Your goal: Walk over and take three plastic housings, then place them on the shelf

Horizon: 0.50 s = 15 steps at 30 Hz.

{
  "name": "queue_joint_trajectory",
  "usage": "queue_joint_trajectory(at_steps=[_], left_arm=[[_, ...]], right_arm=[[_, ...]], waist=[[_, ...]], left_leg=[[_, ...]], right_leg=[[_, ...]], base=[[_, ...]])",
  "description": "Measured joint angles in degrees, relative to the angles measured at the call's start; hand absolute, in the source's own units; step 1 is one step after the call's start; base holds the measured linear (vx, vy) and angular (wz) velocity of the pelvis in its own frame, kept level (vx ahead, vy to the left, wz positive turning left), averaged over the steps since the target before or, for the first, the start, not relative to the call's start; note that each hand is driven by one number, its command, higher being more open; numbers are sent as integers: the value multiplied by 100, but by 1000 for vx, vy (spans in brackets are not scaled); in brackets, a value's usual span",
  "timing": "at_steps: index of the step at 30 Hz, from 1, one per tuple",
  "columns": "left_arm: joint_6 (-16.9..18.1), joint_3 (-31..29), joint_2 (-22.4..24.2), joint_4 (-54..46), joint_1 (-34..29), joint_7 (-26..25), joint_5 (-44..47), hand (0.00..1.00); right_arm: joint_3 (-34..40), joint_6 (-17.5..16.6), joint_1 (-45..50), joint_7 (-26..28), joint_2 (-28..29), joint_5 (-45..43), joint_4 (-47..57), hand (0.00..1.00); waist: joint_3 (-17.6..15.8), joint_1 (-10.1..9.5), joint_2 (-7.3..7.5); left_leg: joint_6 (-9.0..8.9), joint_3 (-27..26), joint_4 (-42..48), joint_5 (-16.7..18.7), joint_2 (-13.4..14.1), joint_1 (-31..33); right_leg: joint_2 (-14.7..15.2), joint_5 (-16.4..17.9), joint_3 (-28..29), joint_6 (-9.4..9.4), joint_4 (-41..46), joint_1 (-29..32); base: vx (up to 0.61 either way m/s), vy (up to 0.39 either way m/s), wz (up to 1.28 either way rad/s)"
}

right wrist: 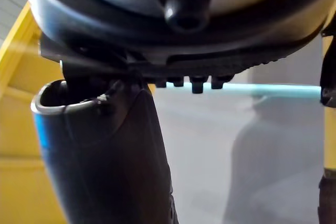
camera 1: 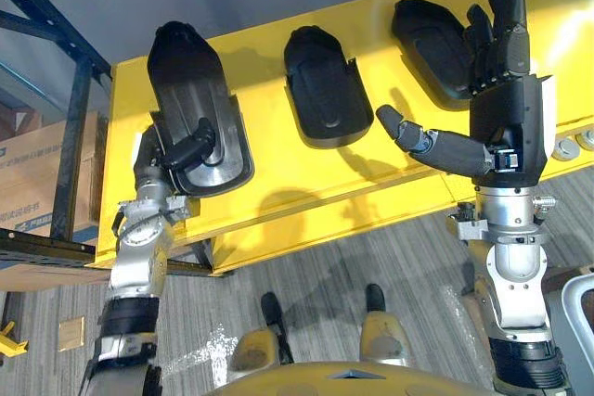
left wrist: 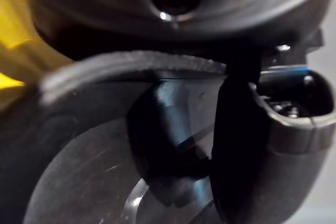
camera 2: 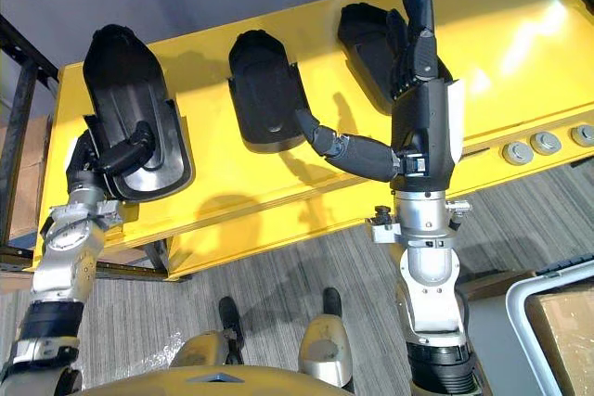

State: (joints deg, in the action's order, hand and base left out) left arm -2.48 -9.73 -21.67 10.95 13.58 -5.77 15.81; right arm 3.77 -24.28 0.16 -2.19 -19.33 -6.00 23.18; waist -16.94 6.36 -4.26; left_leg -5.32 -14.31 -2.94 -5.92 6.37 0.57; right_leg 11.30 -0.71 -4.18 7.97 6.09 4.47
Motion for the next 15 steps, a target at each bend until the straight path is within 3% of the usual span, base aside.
queue_joint_trajectory(at_steps=[6,7,15], left_arm=[[-10,40,-349,659,700,-5,166,0],[-14,41,-404,707,746,-5,166,100],[-100,80,-525,957,946,-34,153,100]], right_arm=[[-2,2,-325,107,-112,1,-14,100],[1,3,-365,107,-112,0,-15,100],[2,31,-355,107,-112,0,-57,100]], waist=[[-136,91,-11],[-146,116,-16],[-213,186,-50]], left_leg=[[8,-54,-43,-46,-7,27],[11,-80,-42,-56,-9,33],[10,-81,-41,-59,-14,-6]], right_leg=[[-4,-18,75,29,95,133],[-7,-20,109,32,97,158],[-7,-20,120,34,101,119]], base=[[-10,4,-5],[6,2,-6],[2,0,0]])
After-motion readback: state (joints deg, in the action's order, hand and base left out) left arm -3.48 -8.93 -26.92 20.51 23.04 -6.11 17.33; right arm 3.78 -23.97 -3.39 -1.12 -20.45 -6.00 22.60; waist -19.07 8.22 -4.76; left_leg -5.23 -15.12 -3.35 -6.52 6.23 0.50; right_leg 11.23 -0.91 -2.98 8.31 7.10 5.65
